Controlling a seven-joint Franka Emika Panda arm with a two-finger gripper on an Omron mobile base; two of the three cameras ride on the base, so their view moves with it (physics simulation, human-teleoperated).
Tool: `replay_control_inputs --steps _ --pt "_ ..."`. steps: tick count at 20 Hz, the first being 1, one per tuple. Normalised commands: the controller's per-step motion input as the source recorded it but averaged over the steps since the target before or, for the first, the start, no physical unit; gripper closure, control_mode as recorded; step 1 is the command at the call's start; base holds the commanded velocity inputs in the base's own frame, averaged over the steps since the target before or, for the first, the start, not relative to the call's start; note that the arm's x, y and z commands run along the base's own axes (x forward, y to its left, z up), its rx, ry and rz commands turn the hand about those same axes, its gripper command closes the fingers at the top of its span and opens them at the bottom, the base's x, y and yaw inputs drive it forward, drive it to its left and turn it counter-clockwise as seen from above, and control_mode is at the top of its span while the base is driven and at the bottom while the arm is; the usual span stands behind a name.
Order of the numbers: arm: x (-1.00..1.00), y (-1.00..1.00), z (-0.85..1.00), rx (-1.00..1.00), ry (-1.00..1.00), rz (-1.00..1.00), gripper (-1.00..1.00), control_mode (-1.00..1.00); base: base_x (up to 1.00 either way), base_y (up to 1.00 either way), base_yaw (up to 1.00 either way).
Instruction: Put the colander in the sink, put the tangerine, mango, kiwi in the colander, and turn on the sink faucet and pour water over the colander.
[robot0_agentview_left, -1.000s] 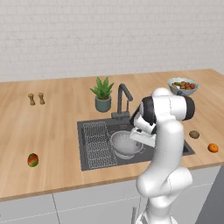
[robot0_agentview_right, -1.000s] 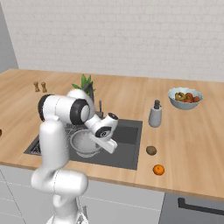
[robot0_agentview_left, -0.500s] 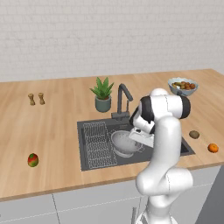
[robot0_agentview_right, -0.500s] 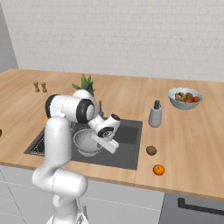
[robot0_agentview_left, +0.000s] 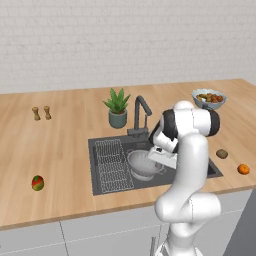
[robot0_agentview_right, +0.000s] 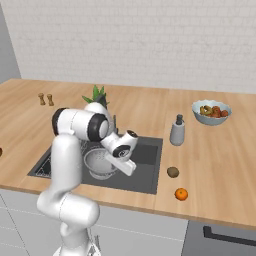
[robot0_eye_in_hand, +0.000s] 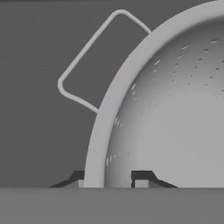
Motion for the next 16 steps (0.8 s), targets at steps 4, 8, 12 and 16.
replay_control_inputs --steps 4,8,12,16 --pt "-0.11 0.01 0.0 -0.09 0.0 -0.04 -1.0 -1.0 0.0 0.0 0.0" --pt "-0.01 0.0 0.13 -0.07 -0.01 -0.03 -1.0 -1.0 0.0 0.0 0.0" --pt "0.0 0.0 0.6 -0.01 -0.06 0.0 -1.0 -1.0 0.0 0.0 0.0" --pt "0.0 -0.25 1.0 0.0 -0.09 -0.03 -1.0 -1.0 0.0 0.0 0.0"
